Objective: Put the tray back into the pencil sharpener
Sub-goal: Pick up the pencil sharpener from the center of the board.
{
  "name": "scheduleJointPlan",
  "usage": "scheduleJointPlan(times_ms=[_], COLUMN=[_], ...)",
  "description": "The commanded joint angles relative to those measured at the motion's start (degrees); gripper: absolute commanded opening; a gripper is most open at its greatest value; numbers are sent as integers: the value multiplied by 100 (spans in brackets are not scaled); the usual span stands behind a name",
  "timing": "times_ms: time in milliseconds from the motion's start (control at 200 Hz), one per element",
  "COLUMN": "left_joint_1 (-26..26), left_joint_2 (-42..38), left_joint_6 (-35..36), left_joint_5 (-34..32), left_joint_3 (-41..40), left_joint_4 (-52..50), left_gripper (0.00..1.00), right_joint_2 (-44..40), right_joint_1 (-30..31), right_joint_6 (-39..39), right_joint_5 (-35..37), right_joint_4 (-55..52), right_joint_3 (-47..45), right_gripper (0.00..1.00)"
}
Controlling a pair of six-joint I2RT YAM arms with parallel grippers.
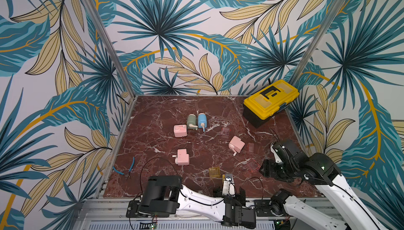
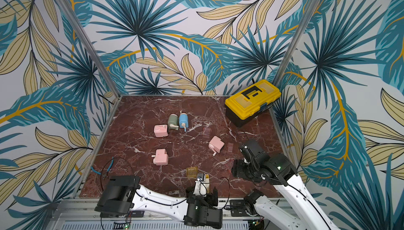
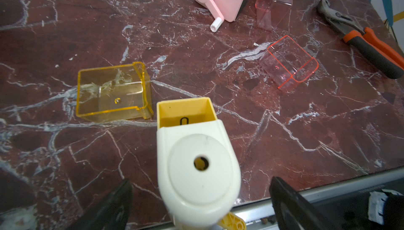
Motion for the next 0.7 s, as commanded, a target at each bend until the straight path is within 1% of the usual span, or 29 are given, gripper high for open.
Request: scheduleJointPlan(times_ms=[0,401,486,621,696], left_joint_1=[94,115,122,126,128], left_joint_2=[132,364,397,390,380], left_joint_6=[222,282,284,238,204], left_joint_5=[3,-43,-48,-55,-71], left_joint_3=[183,320,328,296,272], left_joint_4=[-77,-38,-33,-33,-38], left_gripper=[98,89,83,69,64], right_joint_2=[38,211,214,205,199], right_joint_1=[-23,-18,-18,-25,-22], right_joint_6=[-131,-255,-264,-252,-250], right_joint_5=[56,29,21,21,21], right_joint_4=[-214,-199,-185,-196,-204], right_joint_3=[128,252,253,270,268], right_gripper=[70,70,70,69,69])
